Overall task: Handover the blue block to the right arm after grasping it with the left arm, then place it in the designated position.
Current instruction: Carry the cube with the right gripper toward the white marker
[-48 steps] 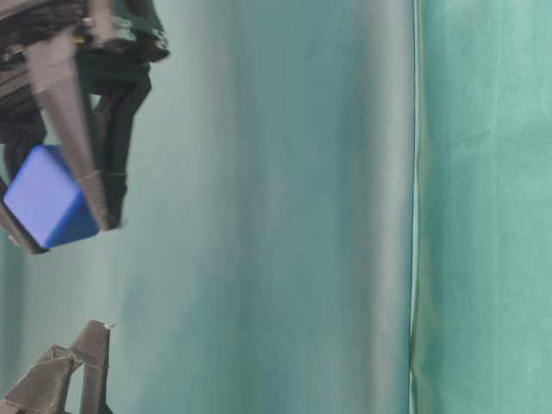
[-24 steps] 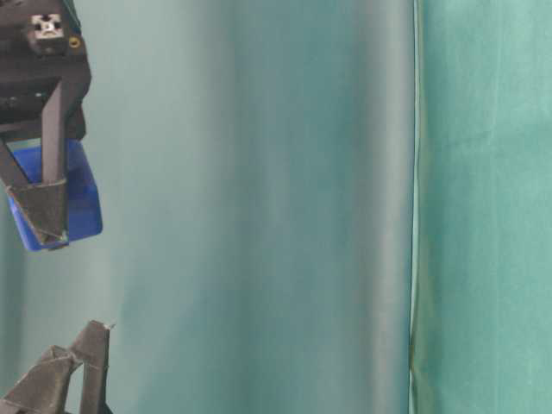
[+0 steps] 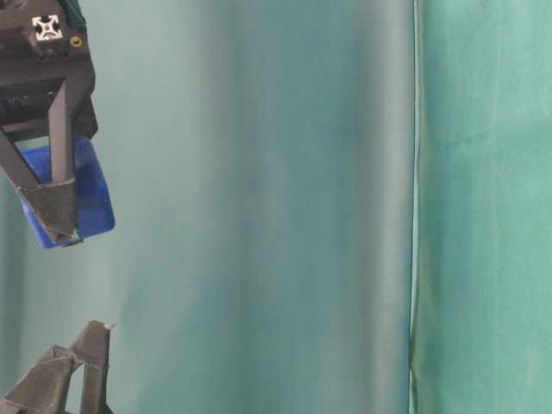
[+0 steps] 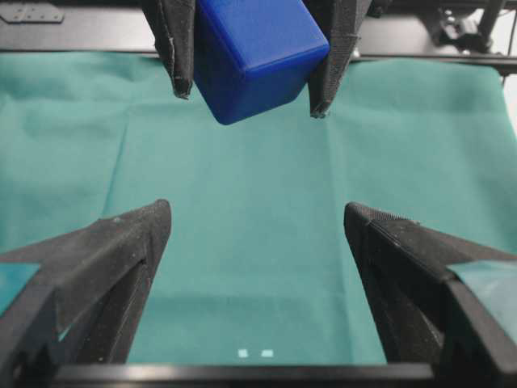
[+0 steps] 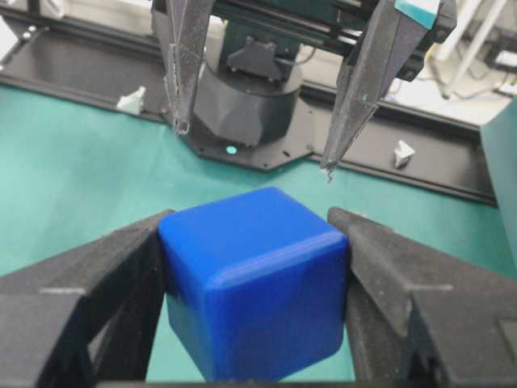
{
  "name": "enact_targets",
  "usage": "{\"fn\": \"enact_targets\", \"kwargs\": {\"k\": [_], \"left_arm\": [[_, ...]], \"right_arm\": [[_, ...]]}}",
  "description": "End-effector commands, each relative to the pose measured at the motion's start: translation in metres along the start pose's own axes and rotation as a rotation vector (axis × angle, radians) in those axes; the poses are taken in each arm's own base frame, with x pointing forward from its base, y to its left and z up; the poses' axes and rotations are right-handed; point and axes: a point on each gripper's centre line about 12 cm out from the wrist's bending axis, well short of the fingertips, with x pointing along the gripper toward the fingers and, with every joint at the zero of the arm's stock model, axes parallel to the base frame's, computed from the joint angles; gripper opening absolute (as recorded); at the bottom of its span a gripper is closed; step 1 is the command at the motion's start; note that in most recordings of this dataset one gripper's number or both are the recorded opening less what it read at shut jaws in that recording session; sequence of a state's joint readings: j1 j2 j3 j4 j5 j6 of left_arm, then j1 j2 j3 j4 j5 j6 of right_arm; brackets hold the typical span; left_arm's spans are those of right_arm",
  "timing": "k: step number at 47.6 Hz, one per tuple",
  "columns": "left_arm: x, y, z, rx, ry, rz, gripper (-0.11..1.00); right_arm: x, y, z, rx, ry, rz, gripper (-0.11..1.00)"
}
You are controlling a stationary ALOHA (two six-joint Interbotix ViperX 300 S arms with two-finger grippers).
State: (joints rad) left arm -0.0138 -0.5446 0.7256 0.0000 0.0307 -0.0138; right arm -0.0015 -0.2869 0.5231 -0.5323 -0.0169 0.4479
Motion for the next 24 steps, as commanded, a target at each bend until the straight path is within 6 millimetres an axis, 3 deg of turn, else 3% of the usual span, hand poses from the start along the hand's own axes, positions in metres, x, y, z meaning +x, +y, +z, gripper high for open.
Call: {"fn": "enact_targets", "kwargs": {"k": [1,24], "left_arm": [[-0.0017,0.0003,0.0126,0.001,-0.035,0.001,1.0],[-0.0017,0.0003,0.0126,0.003,-0.035,0.001,1.0]], "right_arm": [[-0.0075,-0.0009,0.021,0.004,-0.058,-0.002,0.62],[-0.008,-0.0017,0.0207,0.01,-0.049,-0.008,0.62]]}}
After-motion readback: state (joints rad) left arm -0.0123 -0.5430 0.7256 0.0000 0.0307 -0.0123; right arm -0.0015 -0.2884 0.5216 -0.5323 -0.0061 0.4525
